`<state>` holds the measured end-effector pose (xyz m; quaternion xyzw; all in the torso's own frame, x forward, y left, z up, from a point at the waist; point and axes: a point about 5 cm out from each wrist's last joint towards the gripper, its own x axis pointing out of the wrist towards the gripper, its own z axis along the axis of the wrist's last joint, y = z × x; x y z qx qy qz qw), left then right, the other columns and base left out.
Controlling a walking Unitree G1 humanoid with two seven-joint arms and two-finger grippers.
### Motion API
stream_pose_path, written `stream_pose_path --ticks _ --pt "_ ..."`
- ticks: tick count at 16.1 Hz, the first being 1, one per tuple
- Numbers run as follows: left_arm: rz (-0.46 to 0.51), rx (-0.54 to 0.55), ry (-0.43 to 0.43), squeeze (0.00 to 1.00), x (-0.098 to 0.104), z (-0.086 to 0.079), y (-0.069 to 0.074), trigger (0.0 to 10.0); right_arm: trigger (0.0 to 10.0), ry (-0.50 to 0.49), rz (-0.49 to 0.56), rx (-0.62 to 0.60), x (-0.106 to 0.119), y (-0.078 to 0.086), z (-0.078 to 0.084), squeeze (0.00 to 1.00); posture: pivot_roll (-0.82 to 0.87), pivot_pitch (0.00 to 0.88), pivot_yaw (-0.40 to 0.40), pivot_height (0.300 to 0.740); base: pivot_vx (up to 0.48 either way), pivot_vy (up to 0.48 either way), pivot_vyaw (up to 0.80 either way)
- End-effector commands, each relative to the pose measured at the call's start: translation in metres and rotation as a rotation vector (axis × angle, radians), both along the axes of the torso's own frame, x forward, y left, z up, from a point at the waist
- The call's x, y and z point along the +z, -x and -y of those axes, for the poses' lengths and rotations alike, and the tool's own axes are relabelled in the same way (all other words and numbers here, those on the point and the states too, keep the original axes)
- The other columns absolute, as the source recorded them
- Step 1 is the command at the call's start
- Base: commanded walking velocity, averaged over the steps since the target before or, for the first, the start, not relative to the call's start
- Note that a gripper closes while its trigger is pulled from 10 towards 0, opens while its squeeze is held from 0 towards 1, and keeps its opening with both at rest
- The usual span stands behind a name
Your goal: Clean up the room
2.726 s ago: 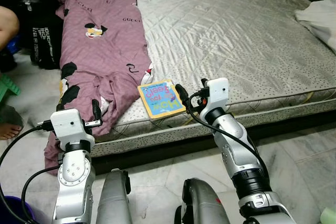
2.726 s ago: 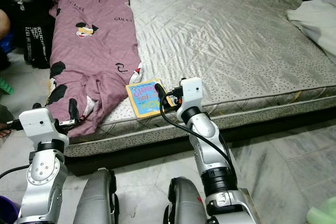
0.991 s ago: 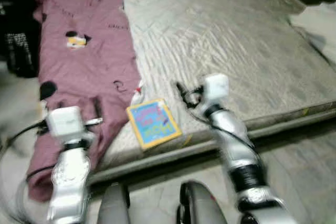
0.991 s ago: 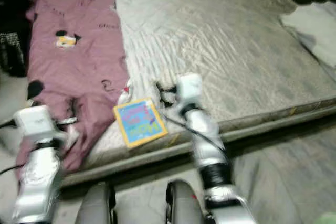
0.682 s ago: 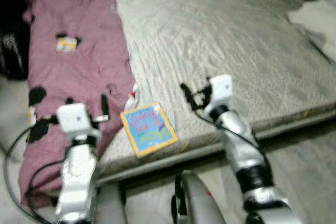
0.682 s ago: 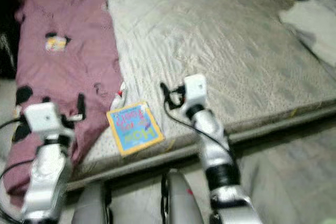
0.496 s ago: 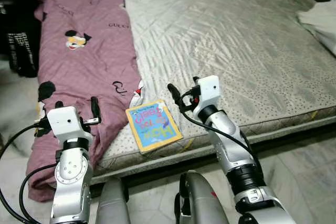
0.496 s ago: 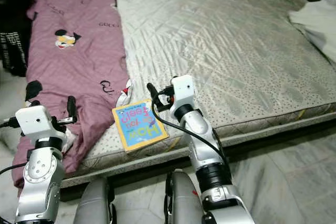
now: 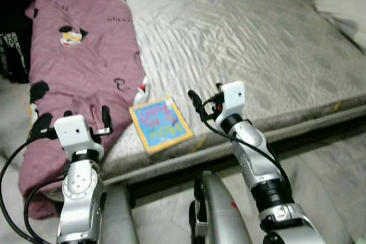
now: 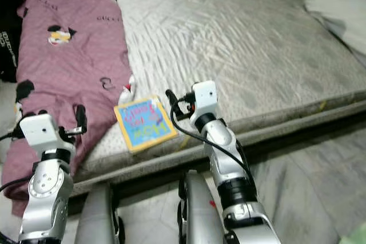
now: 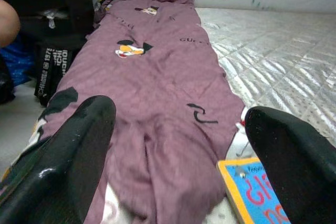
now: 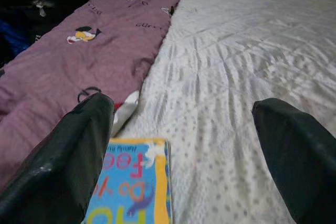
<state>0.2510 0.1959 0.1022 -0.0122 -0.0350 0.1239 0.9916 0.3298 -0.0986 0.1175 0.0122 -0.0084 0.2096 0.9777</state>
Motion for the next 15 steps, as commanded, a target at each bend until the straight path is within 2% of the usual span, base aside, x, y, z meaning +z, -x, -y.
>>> stream_pose_path --ticks 1,4,8,11,15 --pt "-0.028 0.029 0.004 0.0 -0.0044 -0.0044 0.0004 10.0 10.0 -0.003 -0.01 -0.005 -0.0013 0.0009 0.0019 0.0 -0.08 0.174 -0.046 0.562 0.0 0.0 0.0" --pt "-0.033 0.068 0.017 0.0 -0.0045 -0.0123 -0.0024 10.0 10.0 -0.002 -0.008 -0.005 -0.0007 0.0008 0.0012 0.0 -0.09 0.178 -0.044 0.562 0.0 0.0 0.0" --pt "-0.029 0.069 0.03 0.0 -0.0032 -0.0134 -0.0055 10.0 10.0 -0.002 -0.006 -0.005 0.0002 0.0003 0.0011 0.0 -0.09 0.176 -0.04 0.562 0.0 0.0 0.0" --pt "-0.031 0.074 0.076 0.0 -0.0036 -0.0129 -0.0056 10.0 10.0 -0.015 0.006 -0.028 0.0036 0.0 0.0027 0.0 -0.09 0.164 -0.027 0.562 0.0 0.0 0.0" --pt "-0.023 0.066 0.064 0.0 0.0002 -0.0136 -0.0051 10.0 10.0 -0.014 0.001 0.001 0.0021 -0.0012 -0.0015 0.0 -0.06 0.169 -0.049 0.549 0.0 0.0 0.0"
